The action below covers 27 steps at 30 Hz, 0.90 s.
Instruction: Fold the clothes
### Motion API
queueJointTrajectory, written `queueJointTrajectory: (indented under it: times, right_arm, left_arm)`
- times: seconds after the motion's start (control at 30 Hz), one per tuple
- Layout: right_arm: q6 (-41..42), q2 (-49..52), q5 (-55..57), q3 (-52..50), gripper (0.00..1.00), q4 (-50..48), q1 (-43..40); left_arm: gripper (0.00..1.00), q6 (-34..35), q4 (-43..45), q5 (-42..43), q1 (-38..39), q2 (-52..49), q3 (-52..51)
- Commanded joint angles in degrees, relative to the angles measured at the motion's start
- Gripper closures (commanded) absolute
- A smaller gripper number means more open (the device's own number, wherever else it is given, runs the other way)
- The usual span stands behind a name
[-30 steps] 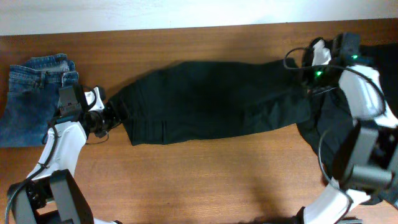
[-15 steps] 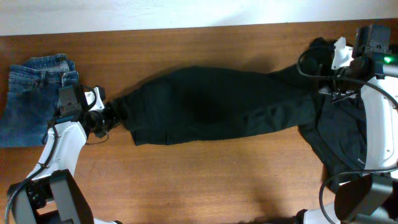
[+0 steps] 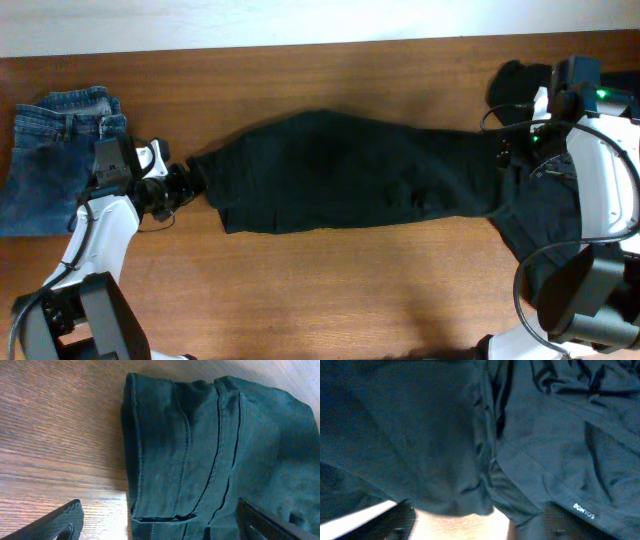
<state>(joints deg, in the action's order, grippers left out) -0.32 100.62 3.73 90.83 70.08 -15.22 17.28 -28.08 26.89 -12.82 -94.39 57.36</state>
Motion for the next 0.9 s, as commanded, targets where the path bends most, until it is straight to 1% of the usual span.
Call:
queueJointTrajectory:
  times: [0.0, 0.17, 0.23, 0.33, 0.4, 0.67, 0.7, 0.73, 0.77, 0.8, 0.83, 0.87]
  right_arm:
    - [-0.07, 0.42, 2.78, -0.2, 0.01, -0.94, -0.96]
    - [-0.09, 1.22, 2.08, -0.31, 0.01, -2.89, -4.24]
    - [-0.76, 2.99, -2.43, -0.33, 0.01, -4.13, -5.9]
    - [-4.04, 6.01, -11.67, -0.44, 0.01, -4.87, -7.3]
    - [-5.51, 9.27, -17.11, -0.46, 0.01, -5.62, -7.67]
    - [-5.46, 22.62, -22.64, -0.46, 0.01, -10.62, -7.67]
    - [-5.46, 24.46, -22.64, -0.46, 0.05, -11.3, -7.67]
    - [-5.46, 25.16, -22.64, -0.46, 0.18, -11.47, -7.67]
    - [-5.49, 25.24, -22.69, -0.46, 0.36, -11.47, -7.67]
    - [-5.55, 25.2, -22.84, -0.39, 0.64, -11.43, -7.67]
    - [-5.77, 24.55, -23.34, 0.33, 0.84, -10.6, -7.67]
    - [-5.84, 24.26, -23.54, 0.79, 0.9, -10.16, -7.67]
  left_arm:
    - [0.03, -1.16, -0.02, -0.42, -0.04, 1.33, 0.63]
    - [0.03, -1.16, -0.02, -0.42, -0.04, 1.33, 0.63]
    - [0.03, -1.16, -0.02, -0.42, -0.04, 1.33, 0.63]
    - [0.03, -1.16, -0.02, -0.39, -0.04, 1.33, 0.63]
    - [0.03, -1.16, -0.04, -0.39, -0.04, 1.33, 0.63]
    - [0.03, -1.11, -0.07, -0.37, -0.04, 1.33, 0.63]
    - [0.03, -1.14, -0.09, -0.37, -0.04, 1.33, 0.63]
    - [0.03, -1.14, -0.09, -0.37, -0.04, 1.33, 0.63]
    - [0.03, -1.14, -0.09, -0.37, -0.04, 1.33, 0.63]
    - [0.03, -1.14, -0.09, -0.37, -0.04, 1.33, 0.63]
    - [0.03, -1.14, -0.09, -0.37, -0.04, 1.33, 0.63]
    - [0.03, -1.14, -0.09, -0.37, -0.04, 1.33, 0.63]
